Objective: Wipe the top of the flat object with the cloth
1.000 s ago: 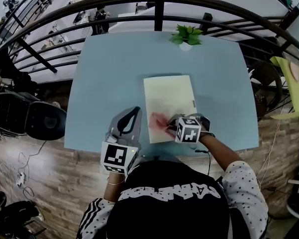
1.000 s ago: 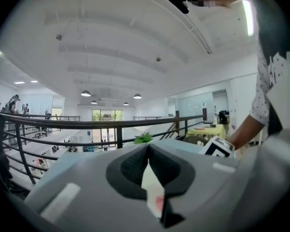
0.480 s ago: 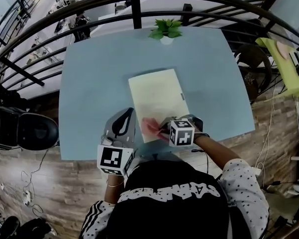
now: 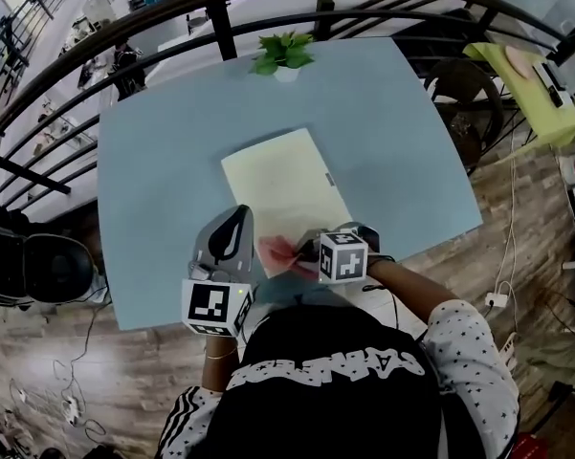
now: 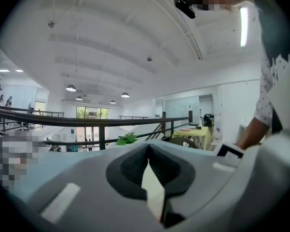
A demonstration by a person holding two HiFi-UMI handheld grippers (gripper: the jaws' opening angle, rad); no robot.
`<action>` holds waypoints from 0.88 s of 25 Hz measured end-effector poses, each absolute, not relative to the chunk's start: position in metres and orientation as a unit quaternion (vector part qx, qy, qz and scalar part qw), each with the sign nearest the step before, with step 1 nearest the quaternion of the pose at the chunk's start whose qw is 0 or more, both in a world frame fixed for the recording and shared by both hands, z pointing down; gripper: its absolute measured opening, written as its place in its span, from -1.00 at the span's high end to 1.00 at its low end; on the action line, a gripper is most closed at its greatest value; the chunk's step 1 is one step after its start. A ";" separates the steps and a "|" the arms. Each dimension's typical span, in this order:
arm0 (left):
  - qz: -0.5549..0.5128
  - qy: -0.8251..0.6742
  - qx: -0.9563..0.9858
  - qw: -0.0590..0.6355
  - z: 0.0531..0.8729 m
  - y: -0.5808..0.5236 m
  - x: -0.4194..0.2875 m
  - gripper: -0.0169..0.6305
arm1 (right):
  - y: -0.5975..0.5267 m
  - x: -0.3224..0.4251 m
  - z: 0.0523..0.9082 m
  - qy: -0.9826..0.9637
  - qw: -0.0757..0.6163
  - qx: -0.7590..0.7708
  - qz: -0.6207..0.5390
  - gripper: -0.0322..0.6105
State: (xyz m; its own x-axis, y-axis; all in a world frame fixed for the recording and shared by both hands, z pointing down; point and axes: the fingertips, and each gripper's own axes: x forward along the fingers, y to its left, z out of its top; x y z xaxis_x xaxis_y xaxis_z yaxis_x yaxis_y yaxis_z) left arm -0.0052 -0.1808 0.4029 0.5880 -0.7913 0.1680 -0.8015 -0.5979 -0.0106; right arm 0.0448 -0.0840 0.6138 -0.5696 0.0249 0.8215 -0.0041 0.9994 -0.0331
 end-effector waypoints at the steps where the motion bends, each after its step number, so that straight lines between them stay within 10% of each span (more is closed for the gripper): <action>1: 0.078 -0.444 0.892 0.033 0.403 -0.182 -0.003 0.95 | -0.085 0.046 0.613 -0.890 0.456 -0.002 0.021 0.84; 22: 0.075 -0.532 0.843 0.018 0.392 -0.177 -0.063 0.95 | -0.284 0.113 0.559 -0.894 0.351 0.277 0.026 0.84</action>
State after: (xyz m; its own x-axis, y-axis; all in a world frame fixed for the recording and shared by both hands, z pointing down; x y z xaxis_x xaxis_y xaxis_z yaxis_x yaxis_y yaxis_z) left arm -0.0628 -0.1772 0.3923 0.4226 -0.8945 0.1458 -0.8999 -0.4332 -0.0493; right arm 0.1134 -0.2845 0.5587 -0.5999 -0.4772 0.6422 -0.5142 0.8449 0.1474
